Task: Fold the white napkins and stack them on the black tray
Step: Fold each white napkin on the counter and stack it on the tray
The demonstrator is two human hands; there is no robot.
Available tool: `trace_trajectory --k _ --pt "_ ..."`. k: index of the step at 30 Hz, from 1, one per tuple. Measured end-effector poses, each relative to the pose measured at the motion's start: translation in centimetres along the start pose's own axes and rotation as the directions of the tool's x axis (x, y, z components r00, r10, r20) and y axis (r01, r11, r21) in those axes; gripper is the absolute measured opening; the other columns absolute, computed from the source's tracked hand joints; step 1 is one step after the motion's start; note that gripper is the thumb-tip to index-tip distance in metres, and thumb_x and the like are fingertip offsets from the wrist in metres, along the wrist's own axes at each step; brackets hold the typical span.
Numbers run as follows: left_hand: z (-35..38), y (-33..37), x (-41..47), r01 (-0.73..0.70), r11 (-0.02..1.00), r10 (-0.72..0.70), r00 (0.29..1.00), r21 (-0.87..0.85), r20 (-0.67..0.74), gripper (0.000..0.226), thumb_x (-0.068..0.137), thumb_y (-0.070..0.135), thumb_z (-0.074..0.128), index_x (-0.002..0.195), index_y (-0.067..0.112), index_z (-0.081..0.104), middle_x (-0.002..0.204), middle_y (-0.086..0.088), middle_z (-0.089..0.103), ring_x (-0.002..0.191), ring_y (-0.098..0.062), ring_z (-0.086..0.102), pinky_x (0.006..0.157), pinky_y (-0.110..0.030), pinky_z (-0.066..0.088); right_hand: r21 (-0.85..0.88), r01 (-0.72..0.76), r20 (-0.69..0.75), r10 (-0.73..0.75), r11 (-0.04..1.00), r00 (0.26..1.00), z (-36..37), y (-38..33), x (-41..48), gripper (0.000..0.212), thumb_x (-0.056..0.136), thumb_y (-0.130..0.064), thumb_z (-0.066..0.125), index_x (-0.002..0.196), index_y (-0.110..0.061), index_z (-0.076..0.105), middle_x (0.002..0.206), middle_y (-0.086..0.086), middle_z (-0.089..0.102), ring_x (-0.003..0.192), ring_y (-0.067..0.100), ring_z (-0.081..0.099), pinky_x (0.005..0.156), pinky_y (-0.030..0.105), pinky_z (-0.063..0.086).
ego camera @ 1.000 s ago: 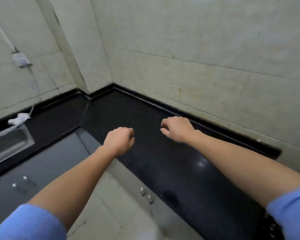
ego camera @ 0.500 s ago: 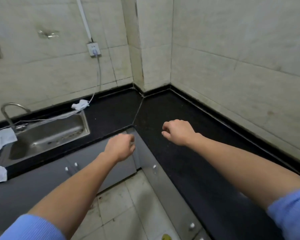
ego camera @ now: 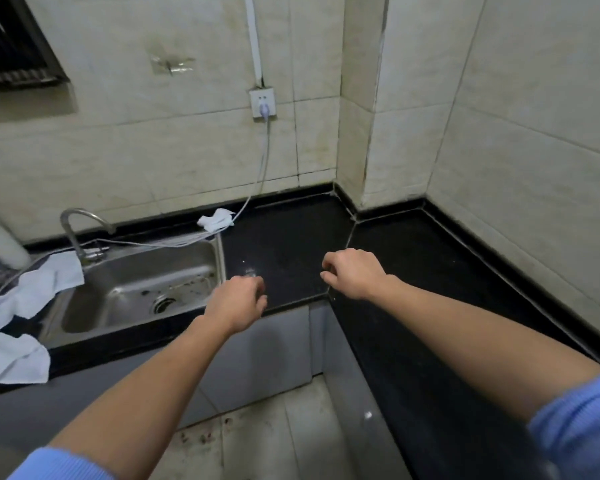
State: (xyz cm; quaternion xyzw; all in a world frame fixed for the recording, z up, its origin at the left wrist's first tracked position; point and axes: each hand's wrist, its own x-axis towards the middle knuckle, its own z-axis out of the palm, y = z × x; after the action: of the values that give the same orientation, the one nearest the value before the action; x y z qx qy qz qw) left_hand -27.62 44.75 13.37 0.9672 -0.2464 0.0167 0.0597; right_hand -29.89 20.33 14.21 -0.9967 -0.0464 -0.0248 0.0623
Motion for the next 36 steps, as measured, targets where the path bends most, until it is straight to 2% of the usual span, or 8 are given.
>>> trace_trajectory --k 9,14,24,30,36 --pt "1.2 -14.1 10.3 0.05 0.999 -0.049 0.998 -0.019 0.044 0.023 0.089 0.035 0.05 0.102 0.019 0.061 0.102 -0.007 0.068 0.096 -0.03 0.062 0.077 -0.037 0.051 -0.008 -0.017 0.049 0.018 1.0 0.999 3.8 -4.7 16.2 0.029 0.094 -0.044 0.048 0.115 -0.026 0.059 0.103 -0.001 0.067 0.091 0.022 0.062 0.073 0.037 0.051" --pt "0.9 -21.1 15.9 0.071 0.997 -0.071 0.994 0.003 0.08 0.021 0.089 0.03 0.047 0.101 0.019 0.061 0.103 -0.006 0.066 0.098 -0.029 0.06 0.075 -0.035 0.046 0.013 -0.047 0.087 0.046 0.999 0.995 5.5 -7.3 23.9 0.029 0.095 -0.045 0.048 0.115 -0.026 0.057 0.102 -0.002 0.066 0.09 0.021 0.062 0.071 0.035 0.051" --pt "5.3 -29.0 25.8 0.174 0.979 -0.152 0.97 -0.105 0.19 0.011 0.087 0.03 0.05 0.086 0.021 0.056 0.097 -0.003 0.065 0.094 -0.026 0.059 0.071 -0.033 0.044 0.044 -0.037 0.234 0.026 0.998 0.972 11.0 -6.9 36.2 0.028 0.094 -0.046 0.049 0.113 -0.028 0.057 0.101 -0.005 0.064 0.086 0.016 0.061 0.074 0.034 0.052" --pt "8.9 -32.2 33.9 0.289 0.949 -0.25 0.934 -0.127 0.255 0.018 0.088 0.03 0.052 0.098 0.019 0.061 0.1 -0.004 0.066 0.089 -0.024 0.062 0.072 -0.034 0.049 0.115 0.015 0.306 -0.049 0.993 0.951 15.7 -4.5 44.0 0.028 0.094 -0.045 0.049 0.114 -0.026 0.057 0.104 -0.005 0.063 0.091 0.016 0.06 0.076 0.034 0.05" --pt "13.0 -35.4 41.3 0.385 0.906 -0.323 0.896 -0.174 0.305 0.037 0.089 0.03 0.056 0.123 0.013 0.055 0.121 -0.013 0.051 0.11 -0.033 0.053 0.09 -0.043 0.047 0.186 -0.012 0.418 -0.068 0.982 0.906 19.6 -3.0 48.6 0.029 0.095 -0.044 0.048 0.116 -0.027 0.057 0.108 -0.004 0.064 0.094 0.016 0.06 0.083 0.034 0.051"
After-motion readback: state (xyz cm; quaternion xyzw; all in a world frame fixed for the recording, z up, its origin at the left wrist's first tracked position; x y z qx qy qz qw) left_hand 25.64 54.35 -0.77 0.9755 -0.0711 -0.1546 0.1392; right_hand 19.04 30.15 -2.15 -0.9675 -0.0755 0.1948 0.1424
